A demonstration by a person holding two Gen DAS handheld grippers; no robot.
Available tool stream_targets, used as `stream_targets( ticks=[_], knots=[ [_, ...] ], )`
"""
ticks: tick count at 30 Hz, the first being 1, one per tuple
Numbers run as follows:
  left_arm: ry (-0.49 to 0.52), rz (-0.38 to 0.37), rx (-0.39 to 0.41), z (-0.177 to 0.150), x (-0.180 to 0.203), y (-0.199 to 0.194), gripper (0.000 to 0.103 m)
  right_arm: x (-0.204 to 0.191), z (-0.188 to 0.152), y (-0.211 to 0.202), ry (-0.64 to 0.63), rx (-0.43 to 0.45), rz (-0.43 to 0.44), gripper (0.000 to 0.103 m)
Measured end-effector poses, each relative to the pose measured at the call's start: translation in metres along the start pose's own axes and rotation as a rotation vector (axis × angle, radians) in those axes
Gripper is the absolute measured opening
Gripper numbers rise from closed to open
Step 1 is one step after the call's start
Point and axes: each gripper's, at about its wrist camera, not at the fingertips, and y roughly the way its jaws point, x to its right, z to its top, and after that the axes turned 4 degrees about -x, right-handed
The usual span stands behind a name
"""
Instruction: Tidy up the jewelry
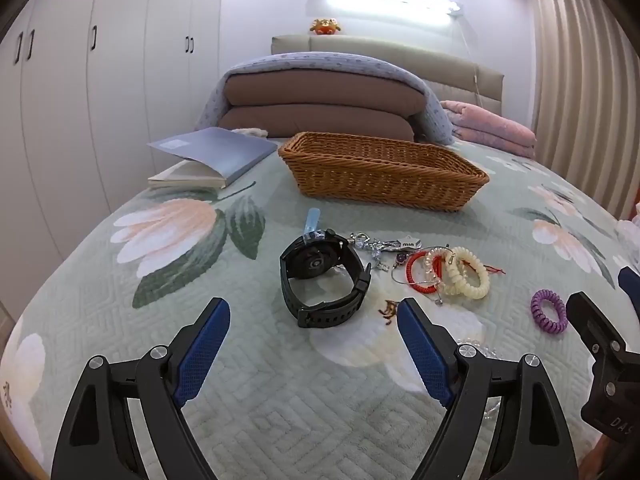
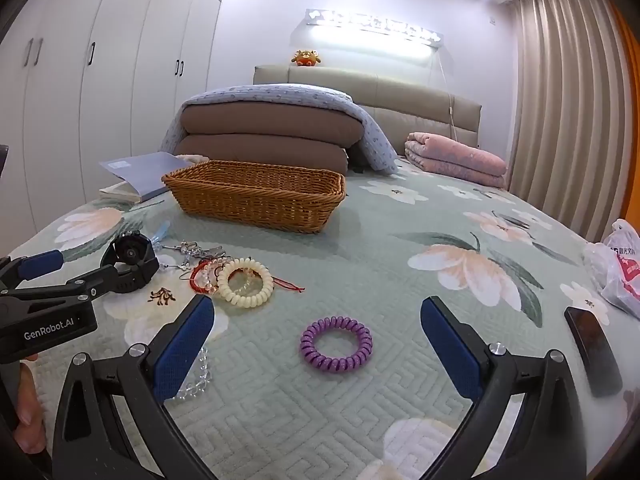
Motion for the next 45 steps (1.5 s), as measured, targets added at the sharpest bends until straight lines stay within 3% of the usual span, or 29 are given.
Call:
stream_targets(
  ticks=[22,29,31,34,36,38,39,42,45],
  knots=[
    [-0.007,-0.015,-0.006,0.000,-0.002,0.000,0.087,-0.001,-0.002,0.000,0.028,-0.006,0.025,0.103],
    [-0.205,-0.119,-0.098,0.007,-0.054,0.011,0.086,0.044,0.002,0.013,0.206,-0.106,0.104,0.102],
    [-0.215,-0.119,-0.099,0.010,-0.061,0.012,0.086,0.060,0.004,0.015,0.215,-0.120,0.089,0.092],
    [-0.197,-0.101,-0.103,0.017,-0.061,0.012,0.085,0.082,0.007,0.016,0.207,-0.107,0.009,0.090],
    [-0.203,-0.124,-0.116,0.022,-0.062,0.015,0.081,0.101,0.009,0.020,0.259,-0.125,0.050,0.088],
    [-0.219,-0.158,-0.147,0.029,-0.064,0.021,0.065,0.113,0.009,0.024,0.307,-0.142,0.103,0.082],
    [-0.227,-0.174,-0.166,0.031,-0.064,0.026,0.063,0.116,0.009,0.027,0.315,-0.161,0.119,0.077],
    [-0.247,-0.205,-0.190,0.031,-0.066,0.033,0.062,0.108,0.012,0.041,0.280,-0.239,0.148,0.073],
    [-0.242,-0.206,-0.200,0.030,-0.063,0.038,0.062,0.086,0.010,0.058,0.190,-0.351,0.126,0.057]
  ],
)
